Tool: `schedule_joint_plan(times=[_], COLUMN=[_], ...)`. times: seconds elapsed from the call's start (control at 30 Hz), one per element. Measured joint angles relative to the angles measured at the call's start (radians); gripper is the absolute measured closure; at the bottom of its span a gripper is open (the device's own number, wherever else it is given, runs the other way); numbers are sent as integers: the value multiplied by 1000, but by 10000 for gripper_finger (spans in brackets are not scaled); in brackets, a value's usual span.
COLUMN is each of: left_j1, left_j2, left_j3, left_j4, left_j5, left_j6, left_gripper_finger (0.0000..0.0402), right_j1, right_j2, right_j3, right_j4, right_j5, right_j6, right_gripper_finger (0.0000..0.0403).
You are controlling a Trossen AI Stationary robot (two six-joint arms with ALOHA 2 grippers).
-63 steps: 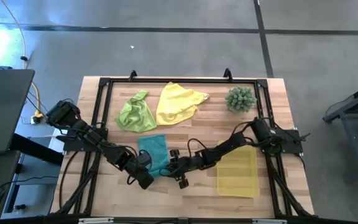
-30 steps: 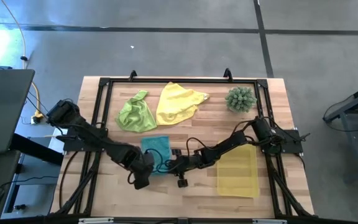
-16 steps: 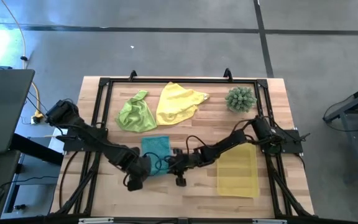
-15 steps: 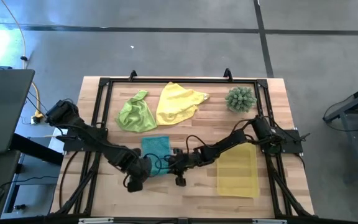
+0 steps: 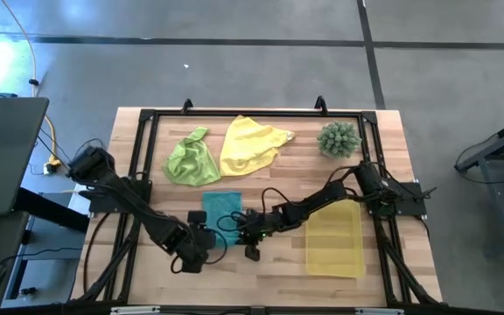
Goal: Roll microfiber towels into tight, uniform cylinder then place into a basket
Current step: Roll the blue microfiber cloth
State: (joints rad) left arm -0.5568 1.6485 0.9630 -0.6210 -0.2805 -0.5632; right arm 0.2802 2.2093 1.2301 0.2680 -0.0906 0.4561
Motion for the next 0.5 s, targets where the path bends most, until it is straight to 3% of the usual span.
schedule_joint_plan(times=[0.27, 0.5], left_j1=[-3, -7], left_j2=[73, 130], left_j3=[0, 1], left_j4=[54, 68], left_j5=[16, 20], left_j6=[41, 61], left_gripper_finger=[177, 172], right_j1=[-1, -6], right_j2=[0, 0], right_j3=[0, 0], right_j4=[0, 2], right_j5=[-1, -8], right_j6=[-2, -3], right_gripper_finger=[391, 391])
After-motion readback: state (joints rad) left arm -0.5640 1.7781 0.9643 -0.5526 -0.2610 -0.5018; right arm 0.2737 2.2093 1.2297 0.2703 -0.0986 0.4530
